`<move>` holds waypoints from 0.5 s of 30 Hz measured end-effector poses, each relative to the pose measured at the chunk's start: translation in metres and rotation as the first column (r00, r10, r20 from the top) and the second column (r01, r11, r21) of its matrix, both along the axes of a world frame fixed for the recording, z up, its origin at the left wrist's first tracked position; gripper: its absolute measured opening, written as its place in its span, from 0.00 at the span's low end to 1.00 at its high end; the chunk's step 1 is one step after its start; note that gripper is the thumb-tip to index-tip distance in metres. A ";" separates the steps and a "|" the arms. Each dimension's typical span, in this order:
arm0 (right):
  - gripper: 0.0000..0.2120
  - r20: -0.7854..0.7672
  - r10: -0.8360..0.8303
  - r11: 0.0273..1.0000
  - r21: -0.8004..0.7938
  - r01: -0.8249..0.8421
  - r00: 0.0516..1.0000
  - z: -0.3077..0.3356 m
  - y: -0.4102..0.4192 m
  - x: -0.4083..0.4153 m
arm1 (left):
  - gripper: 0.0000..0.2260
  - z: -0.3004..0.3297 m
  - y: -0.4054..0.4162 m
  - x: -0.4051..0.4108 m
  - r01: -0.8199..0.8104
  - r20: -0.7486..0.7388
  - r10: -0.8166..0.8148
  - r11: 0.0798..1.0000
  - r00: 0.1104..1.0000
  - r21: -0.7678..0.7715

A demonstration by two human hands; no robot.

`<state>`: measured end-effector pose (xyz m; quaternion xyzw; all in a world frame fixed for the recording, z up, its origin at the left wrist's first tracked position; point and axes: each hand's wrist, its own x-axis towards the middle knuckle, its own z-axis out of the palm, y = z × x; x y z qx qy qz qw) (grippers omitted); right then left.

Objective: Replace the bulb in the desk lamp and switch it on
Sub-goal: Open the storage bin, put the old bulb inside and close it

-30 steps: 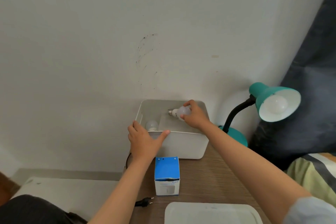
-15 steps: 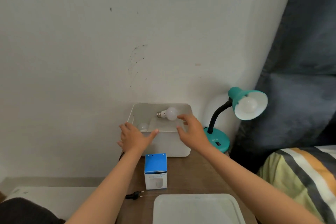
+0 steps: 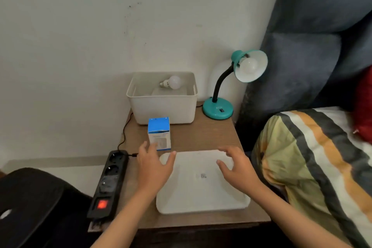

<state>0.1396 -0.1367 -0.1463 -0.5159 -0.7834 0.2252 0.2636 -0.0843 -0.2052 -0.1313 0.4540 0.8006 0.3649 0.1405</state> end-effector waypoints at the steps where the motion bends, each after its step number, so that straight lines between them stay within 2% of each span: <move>1: 0.18 0.035 -0.031 0.999 -0.019 0.032 0.999 -0.009 -0.007 0.009 | 0.26 -0.012 -0.010 0.003 0.006 0.000 -0.006 0.998 1.000 -0.062; 4: 0.22 0.143 -0.127 0.979 -0.139 0.147 0.982 -0.033 -0.022 0.030 | 0.30 -0.035 -0.030 0.013 0.023 0.041 -0.013 0.965 0.999 -0.261; 7: 0.24 0.208 -0.128 0.959 -0.224 0.174 0.970 -0.043 -0.029 0.036 | 0.29 -0.040 -0.036 0.024 0.070 -0.017 -0.085 0.911 0.996 -0.407; 12: 0.25 0.172 -0.161 0.952 -0.232 0.199 0.972 -0.038 -0.037 0.029 | 0.26 -0.038 -0.037 0.036 0.075 -0.063 -0.111 0.909 0.992 -0.411; 15: 0.25 0.037 -0.213 0.958 -0.190 0.216 0.976 -0.033 -0.043 0.030 | 0.23 -0.033 -0.042 0.039 0.069 -0.030 -0.083 0.944 0.996 -0.322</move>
